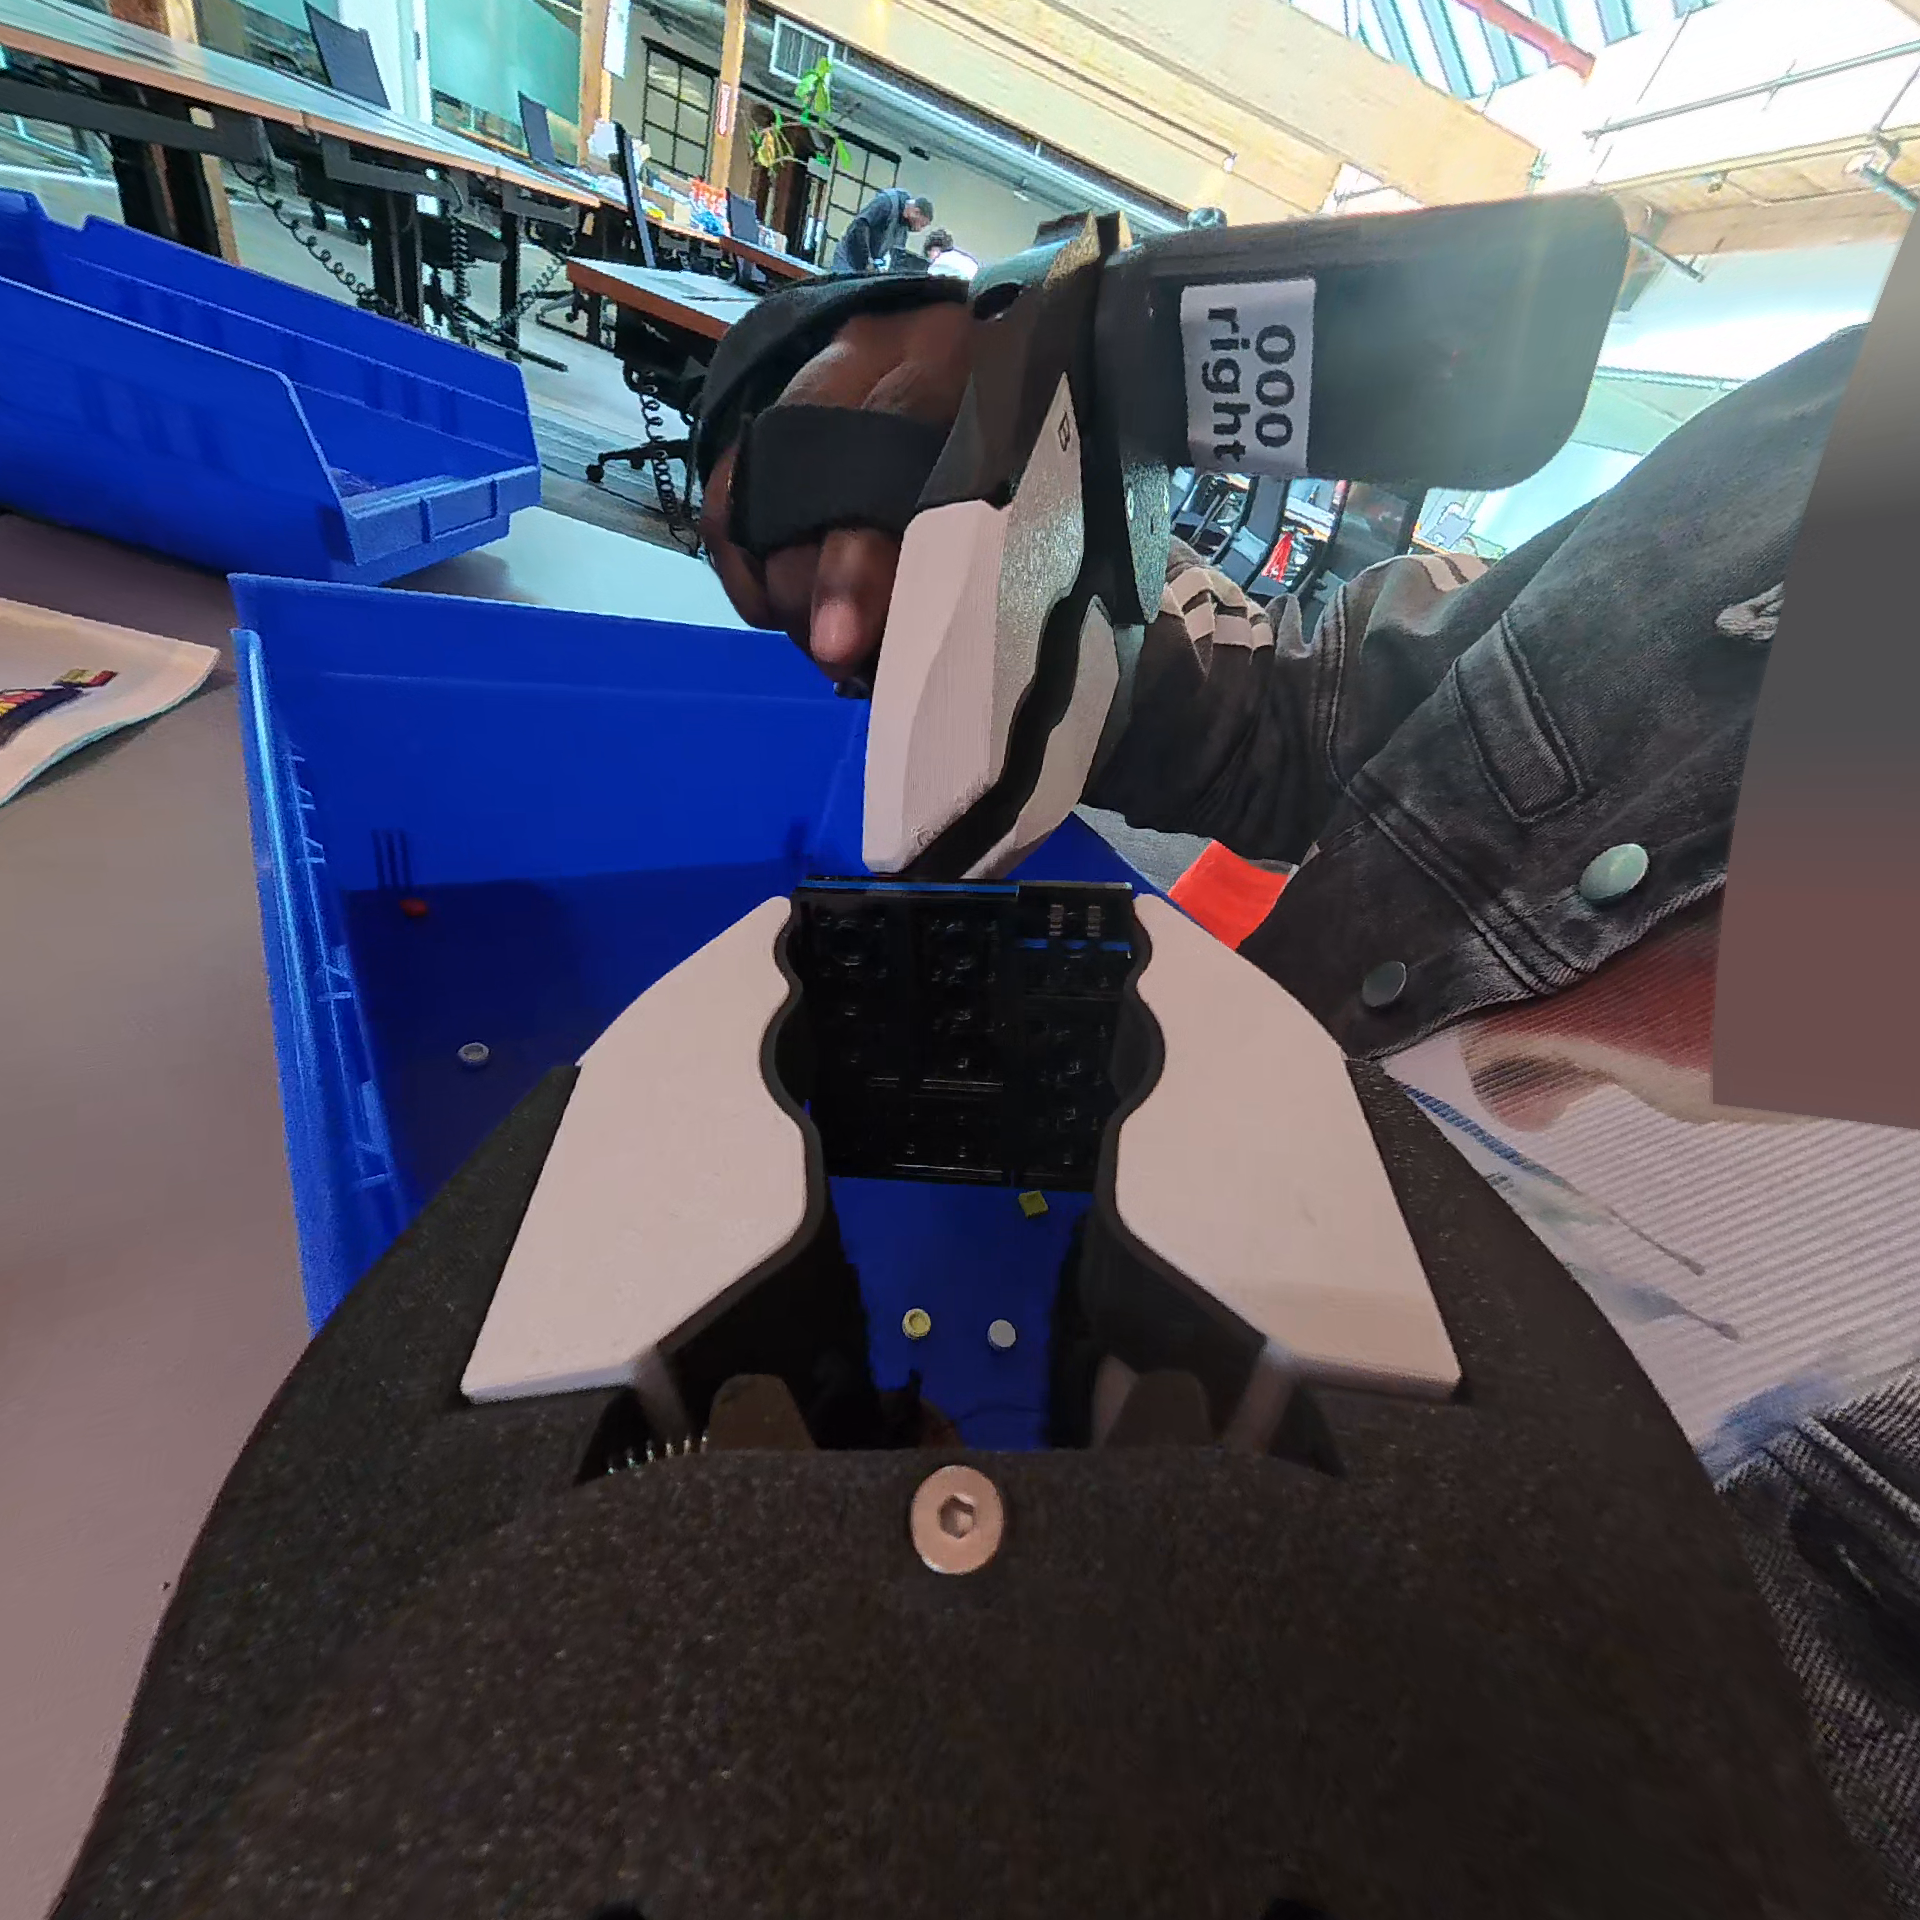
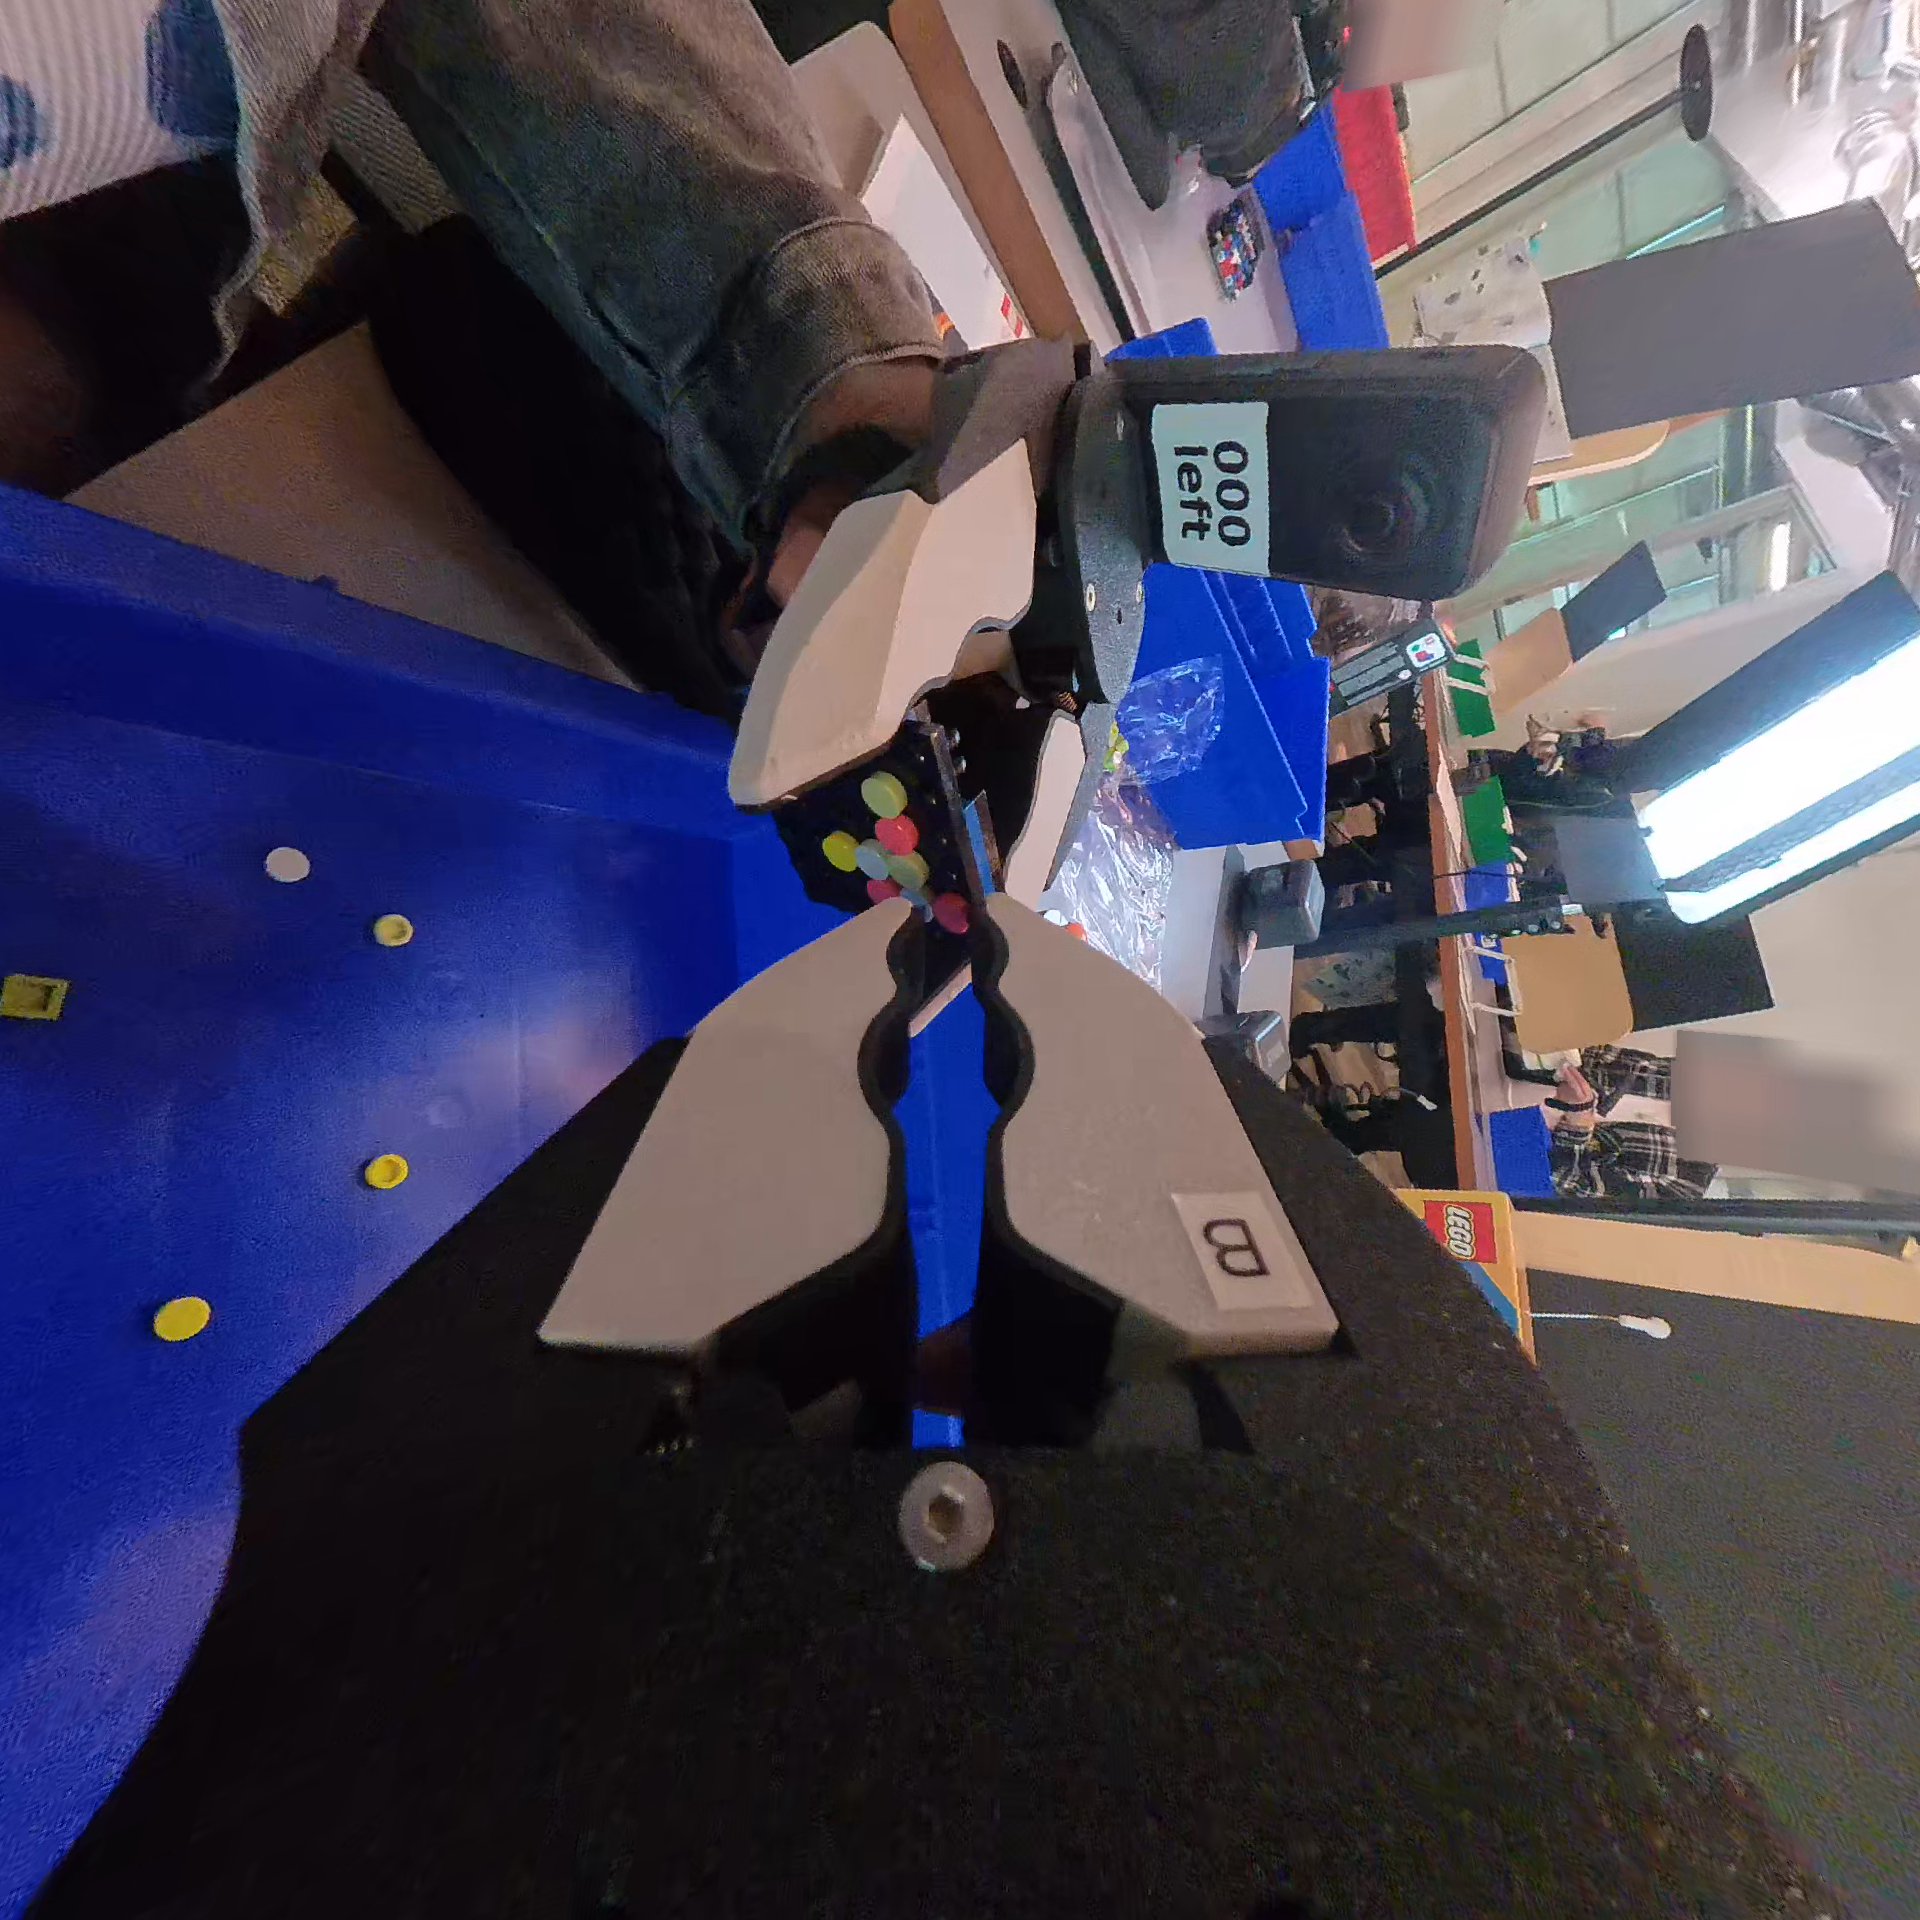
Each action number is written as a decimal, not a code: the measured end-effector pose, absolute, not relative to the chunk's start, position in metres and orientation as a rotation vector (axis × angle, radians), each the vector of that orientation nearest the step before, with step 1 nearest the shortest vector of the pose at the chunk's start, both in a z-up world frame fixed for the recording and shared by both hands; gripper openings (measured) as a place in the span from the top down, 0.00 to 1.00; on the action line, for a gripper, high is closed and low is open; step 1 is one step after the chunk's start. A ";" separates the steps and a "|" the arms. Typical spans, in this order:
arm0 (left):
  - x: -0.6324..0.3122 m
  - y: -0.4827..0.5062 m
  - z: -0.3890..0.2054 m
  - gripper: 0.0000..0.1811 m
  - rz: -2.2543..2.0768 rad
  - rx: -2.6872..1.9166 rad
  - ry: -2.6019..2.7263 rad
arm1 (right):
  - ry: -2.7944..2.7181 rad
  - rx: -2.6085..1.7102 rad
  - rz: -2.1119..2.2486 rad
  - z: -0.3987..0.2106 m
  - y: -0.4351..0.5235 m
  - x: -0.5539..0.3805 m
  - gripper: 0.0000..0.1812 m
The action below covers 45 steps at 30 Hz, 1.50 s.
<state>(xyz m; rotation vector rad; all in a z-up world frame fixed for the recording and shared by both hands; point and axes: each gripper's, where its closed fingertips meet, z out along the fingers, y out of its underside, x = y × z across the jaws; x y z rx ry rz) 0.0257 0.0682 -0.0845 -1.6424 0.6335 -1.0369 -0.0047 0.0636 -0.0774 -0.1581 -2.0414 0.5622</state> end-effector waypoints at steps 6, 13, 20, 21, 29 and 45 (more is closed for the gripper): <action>0.026 0.069 -0.090 0.69 -1.039 -1.670 0.629 | -2.054 -0.140 0.502 -0.083 0.065 -0.006 0.96; 0.026 0.080 -0.125 0.68 -0.889 -1.857 0.655 | -2.214 -0.156 0.378 -0.118 0.072 0.001 1.00; 0.002 0.087 -0.091 0.69 -0.823 -1.759 0.605 | -2.303 -0.317 0.367 -0.125 0.112 0.013 1.00; 0.001 0.087 -0.090 0.69 -0.834 -1.752 0.587 | -2.176 -0.260 0.415 -0.099 0.109 0.008 1.00; 0.020 0.076 -0.077 0.69 -1.073 -1.618 0.507 | -1.974 -0.170 0.485 -0.084 0.075 -0.010 0.85; 0.027 0.080 -0.097 0.70 -0.991 -1.691 0.513 | -1.982 -0.234 0.485 -0.088 0.076 -0.007 0.97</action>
